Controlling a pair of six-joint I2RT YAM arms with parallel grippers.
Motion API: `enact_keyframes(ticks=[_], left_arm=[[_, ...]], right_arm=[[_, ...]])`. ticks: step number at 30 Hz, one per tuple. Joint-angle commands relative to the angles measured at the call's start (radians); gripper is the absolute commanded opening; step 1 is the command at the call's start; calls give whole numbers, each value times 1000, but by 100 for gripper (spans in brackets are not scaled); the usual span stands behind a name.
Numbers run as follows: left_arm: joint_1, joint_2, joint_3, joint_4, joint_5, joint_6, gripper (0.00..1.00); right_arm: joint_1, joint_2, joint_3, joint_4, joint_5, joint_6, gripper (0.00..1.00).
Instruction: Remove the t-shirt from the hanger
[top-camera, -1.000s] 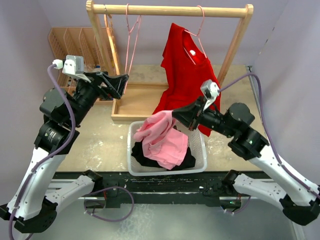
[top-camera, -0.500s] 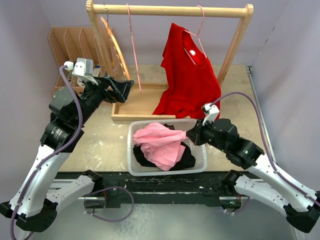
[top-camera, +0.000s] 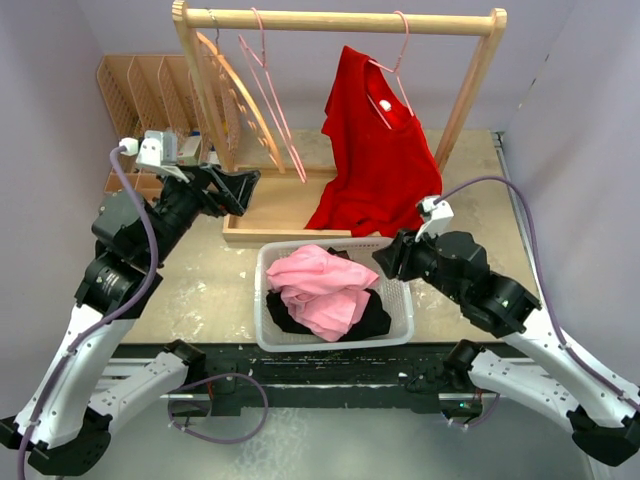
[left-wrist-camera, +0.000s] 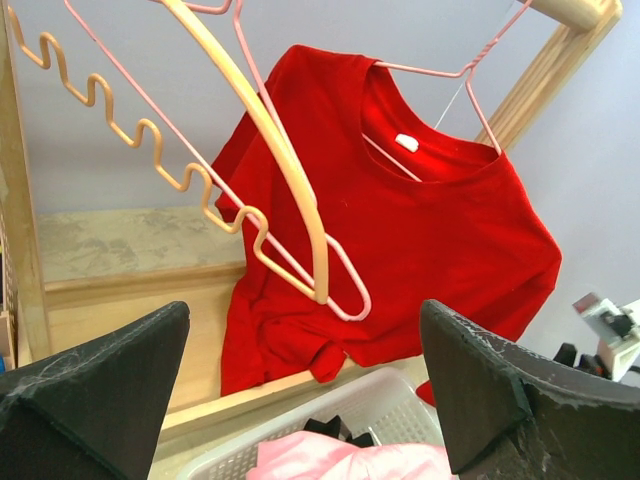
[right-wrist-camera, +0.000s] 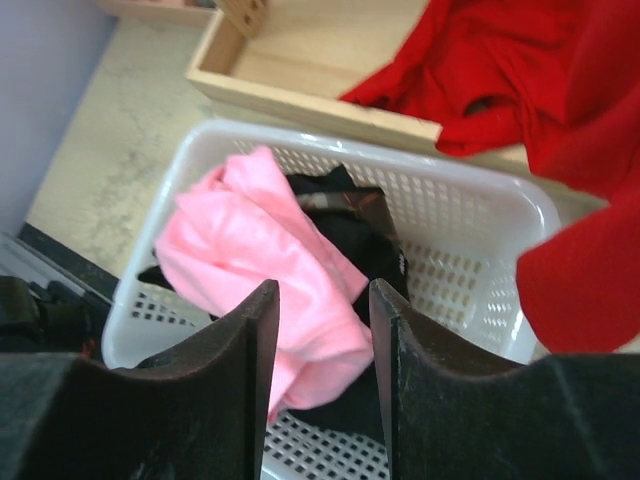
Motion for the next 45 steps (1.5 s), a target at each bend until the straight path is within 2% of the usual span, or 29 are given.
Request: enact_keyframes(ticks=[1, 9, 16, 21, 24, 29, 32, 35, 38, 43, 45], left_arm=[[-4, -2, -32, 13, -8, -24, 99], [-4, -26, -72, 38, -15, -45, 99], [-4, -32, -65, -28, -147, -121, 99], [-2, 1, -17, -120, -238, -186, 99], [-3, -41, -83, -17, -260, -198, 99], [-2, -121, -165, 190, -149, -121, 99], [-2, -125, -143, 212, -38, -17, 99], [-3, -123, -143, 235, -5, -8, 99], [-3, -96, -112, 199, 46, 33, 99], [-3, -43, -69, 263, 243, 121, 99], [-4, -4, 7, 229, 264, 129, 99]], right_arm=[[2, 31, 49, 159, -77, -63, 41], [13, 215, 23, 322, -232, -107, 18], [117, 330, 1, 393, -221, -156, 15], [134, 425, -28, 422, -229, -160, 13], [136, 492, -59, 439, -202, -141, 6], [135, 628, -123, 505, -221, -102, 1], [136, 698, -153, 546, -246, -79, 1], [136, 734, -170, 568, -252, -74, 0], [135, 715, -158, 550, -231, -92, 0], [134, 636, -72, 409, -139, -165, 0], [135, 580, -32, 363, -109, -199, 0]])
